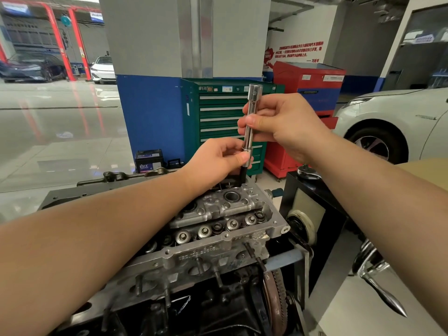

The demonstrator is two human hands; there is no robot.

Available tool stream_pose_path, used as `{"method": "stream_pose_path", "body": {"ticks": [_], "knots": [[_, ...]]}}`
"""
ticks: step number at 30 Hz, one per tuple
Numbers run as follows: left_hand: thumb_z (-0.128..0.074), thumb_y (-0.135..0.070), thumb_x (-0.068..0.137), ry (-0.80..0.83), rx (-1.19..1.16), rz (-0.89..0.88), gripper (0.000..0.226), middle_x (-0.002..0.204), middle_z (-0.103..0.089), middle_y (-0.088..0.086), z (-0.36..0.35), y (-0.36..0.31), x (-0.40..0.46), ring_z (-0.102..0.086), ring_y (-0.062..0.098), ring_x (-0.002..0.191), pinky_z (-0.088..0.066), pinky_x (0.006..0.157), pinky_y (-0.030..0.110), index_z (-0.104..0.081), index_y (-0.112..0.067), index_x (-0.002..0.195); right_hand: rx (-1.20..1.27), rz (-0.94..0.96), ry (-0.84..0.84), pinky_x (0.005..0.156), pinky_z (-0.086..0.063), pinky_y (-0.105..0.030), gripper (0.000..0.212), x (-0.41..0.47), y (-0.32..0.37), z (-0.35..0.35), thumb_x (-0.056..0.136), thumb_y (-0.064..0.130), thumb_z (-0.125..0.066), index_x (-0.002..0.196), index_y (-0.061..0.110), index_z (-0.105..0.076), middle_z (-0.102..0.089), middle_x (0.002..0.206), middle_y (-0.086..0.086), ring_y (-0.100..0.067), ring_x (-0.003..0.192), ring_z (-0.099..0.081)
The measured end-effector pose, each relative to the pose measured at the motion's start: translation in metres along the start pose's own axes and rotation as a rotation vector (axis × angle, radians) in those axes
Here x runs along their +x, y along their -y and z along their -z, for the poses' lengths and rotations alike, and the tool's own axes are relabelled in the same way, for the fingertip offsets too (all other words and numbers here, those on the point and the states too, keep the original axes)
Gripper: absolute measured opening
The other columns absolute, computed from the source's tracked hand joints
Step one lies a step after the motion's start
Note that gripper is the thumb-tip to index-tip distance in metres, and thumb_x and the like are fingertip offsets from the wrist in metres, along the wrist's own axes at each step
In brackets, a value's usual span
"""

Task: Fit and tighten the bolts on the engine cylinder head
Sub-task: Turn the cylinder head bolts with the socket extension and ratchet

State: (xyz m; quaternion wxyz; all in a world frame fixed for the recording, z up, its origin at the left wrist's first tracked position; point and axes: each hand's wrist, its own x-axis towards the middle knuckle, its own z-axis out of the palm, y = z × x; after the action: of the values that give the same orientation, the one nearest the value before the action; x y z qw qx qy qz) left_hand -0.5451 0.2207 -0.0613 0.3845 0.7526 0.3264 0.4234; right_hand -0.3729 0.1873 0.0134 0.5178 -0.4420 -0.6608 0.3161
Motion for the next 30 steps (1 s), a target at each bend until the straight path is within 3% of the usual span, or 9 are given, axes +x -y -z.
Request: {"method": "stream_pose_path", "body": {"ticks": [4, 7, 12, 15, 18, 20, 24, 27, 30], "knots": [[-0.081, -0.028, 0.092, -0.107, 0.149, -0.039, 0.027, 0.099, -0.075, 0.012, -0.001, 0.0, 0.003, -0.075, 0.021, 0.091, -0.06, 0.087, 0.028, -0.071, -0.011, 0.111, -0.354, 0.088, -0.281, 0.073, -0.062, -0.052, 0.034, -0.002, -0.001, -0.019, 0.076, 0.027, -0.091, 0.09, 0.007, -0.068, -0.072, 0.079, -0.015, -0.033, 0.077, -0.074], [-0.08, -0.03, 0.092, -0.137, 0.244, -0.075, 0.018, 0.095, -0.075, 0.01, -0.002, 0.0, 0.005, -0.071, 0.019, 0.083, -0.053, 0.076, 0.015, -0.07, -0.019, 0.101, -0.406, 0.074, -0.264, 0.078, -0.061, -0.053, 0.035, -0.003, 0.005, -0.017, 0.079, 0.034, -0.088, 0.094, 0.01, -0.069, -0.073, 0.082, -0.01, -0.031, 0.08, -0.074], [-0.069, -0.01, 0.099, -0.015, 0.054, -0.05, 0.011, 0.103, -0.077, 0.018, -0.002, 0.0, 0.004, -0.076, 0.031, 0.097, -0.06, 0.096, 0.048, -0.07, -0.018, 0.108, 0.061, 0.031, 0.135, 0.096, -0.059, -0.045, 0.032, 0.004, 0.017, 0.002, 0.108, 0.011, -0.05, 0.139, 0.015, -0.054, -0.073, 0.124, -0.004, -0.02, 0.113, -0.071], [-0.063, -0.007, 0.103, 0.024, -0.017, -0.047, 0.016, 0.107, -0.077, 0.019, -0.002, 0.0, 0.002, -0.077, 0.028, 0.099, -0.06, 0.097, 0.043, -0.069, -0.019, 0.11, 0.051, 0.019, 0.195, 0.093, -0.061, -0.043, 0.034, 0.007, 0.022, 0.012, 0.107, 0.0, -0.046, 0.138, 0.01, -0.055, -0.074, 0.117, -0.014, -0.028, 0.108, -0.073], [-0.061, -0.008, 0.105, 0.045, -0.085, -0.029, 0.021, 0.113, -0.076, 0.016, -0.003, 0.0, 0.003, -0.077, 0.023, 0.099, -0.062, 0.092, 0.033, -0.066, -0.019, 0.121, -0.045, 0.022, 0.076, 0.082, -0.064, -0.046, 0.022, 0.007, 0.026, 0.009, 0.1, 0.001, -0.061, 0.122, 0.005, -0.062, -0.076, 0.102, -0.02, -0.029, 0.094, -0.077], [-0.068, -0.016, 0.101, 0.022, -0.034, -0.031, 0.026, 0.116, -0.076, 0.01, -0.003, 0.001, 0.004, -0.076, 0.025, 0.101, -0.06, 0.096, 0.037, -0.066, -0.019, 0.126, -0.143, 0.033, -0.07, 0.073, -0.065, -0.047, 0.025, 0.007, 0.028, 0.001, 0.09, 0.007, -0.077, 0.111, 0.001, -0.063, -0.073, 0.094, -0.021, -0.028, 0.084, -0.078], [-0.086, -0.032, 0.085, -0.093, 0.187, -0.069, 0.024, 0.096, -0.077, 0.005, -0.002, 0.001, 0.004, -0.072, 0.026, 0.09, -0.058, 0.086, 0.029, -0.073, -0.025, 0.103, -0.376, 0.114, -0.249, 0.058, -0.064, -0.041, 0.044, 0.006, 0.027, -0.015, 0.076, 0.027, -0.092, 0.098, 0.006, -0.061, -0.066, 0.076, -0.004, -0.028, 0.075, -0.075], [-0.085, -0.032, 0.087, -0.106, 0.196, -0.048, 0.022, 0.094, -0.079, 0.007, -0.001, 0.001, 0.006, -0.075, 0.023, 0.089, -0.058, 0.09, 0.034, -0.076, -0.022, 0.103, -0.212, 0.075, -0.111, 0.073, -0.064, -0.034, 0.04, 0.007, 0.024, -0.014, 0.091, 0.028, -0.078, 0.125, 0.013, -0.062, -0.074, 0.099, -0.001, -0.024, 0.092, -0.076], [-0.079, -0.021, 0.093, -0.043, 0.096, -0.038, 0.019, 0.093, -0.08, 0.011, -0.002, 0.001, 0.005, -0.078, 0.012, 0.085, -0.06, 0.09, 0.029, -0.075, -0.015, 0.111, 0.111, -0.005, 0.174, 0.095, -0.059, -0.039, 0.036, 0.007, 0.02, -0.001, 0.105, 0.008, -0.054, 0.142, 0.011, -0.053, -0.072, 0.126, -0.008, -0.024, 0.112, -0.072]]}}
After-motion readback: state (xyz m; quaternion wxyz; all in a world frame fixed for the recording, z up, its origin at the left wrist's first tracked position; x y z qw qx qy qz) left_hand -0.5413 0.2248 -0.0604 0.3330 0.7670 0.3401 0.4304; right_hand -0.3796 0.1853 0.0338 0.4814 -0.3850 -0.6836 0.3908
